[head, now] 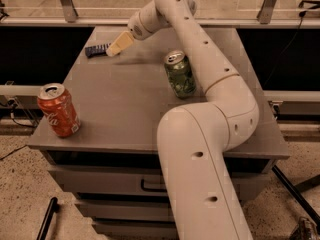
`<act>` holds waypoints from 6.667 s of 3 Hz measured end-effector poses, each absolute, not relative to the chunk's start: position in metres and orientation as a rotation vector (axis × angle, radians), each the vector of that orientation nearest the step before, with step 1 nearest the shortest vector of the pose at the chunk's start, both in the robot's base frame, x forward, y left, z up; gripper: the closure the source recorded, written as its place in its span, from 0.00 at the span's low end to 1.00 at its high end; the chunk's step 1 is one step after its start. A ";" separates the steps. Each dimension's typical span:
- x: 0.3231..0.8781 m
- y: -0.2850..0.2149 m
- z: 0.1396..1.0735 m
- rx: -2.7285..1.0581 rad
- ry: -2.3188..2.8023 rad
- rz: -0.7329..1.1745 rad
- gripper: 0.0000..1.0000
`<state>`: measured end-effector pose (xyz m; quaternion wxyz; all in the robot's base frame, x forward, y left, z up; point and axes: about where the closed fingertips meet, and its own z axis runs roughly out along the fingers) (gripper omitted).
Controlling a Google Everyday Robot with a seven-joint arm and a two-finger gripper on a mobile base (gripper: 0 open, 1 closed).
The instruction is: Move rxbar blueberry near coke can
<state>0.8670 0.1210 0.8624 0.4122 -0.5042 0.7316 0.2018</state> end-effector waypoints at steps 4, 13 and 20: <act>0.873 0.101 0.905 -1.232 1.799 0.420 0.00; 0.842 0.156 0.844 -1.468 1.954 0.323 0.00; 0.843 0.165 0.838 -1.466 1.958 0.418 1.00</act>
Offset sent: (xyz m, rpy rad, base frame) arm 0.0113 -0.0465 0.0504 0.0848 -0.0863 -0.0731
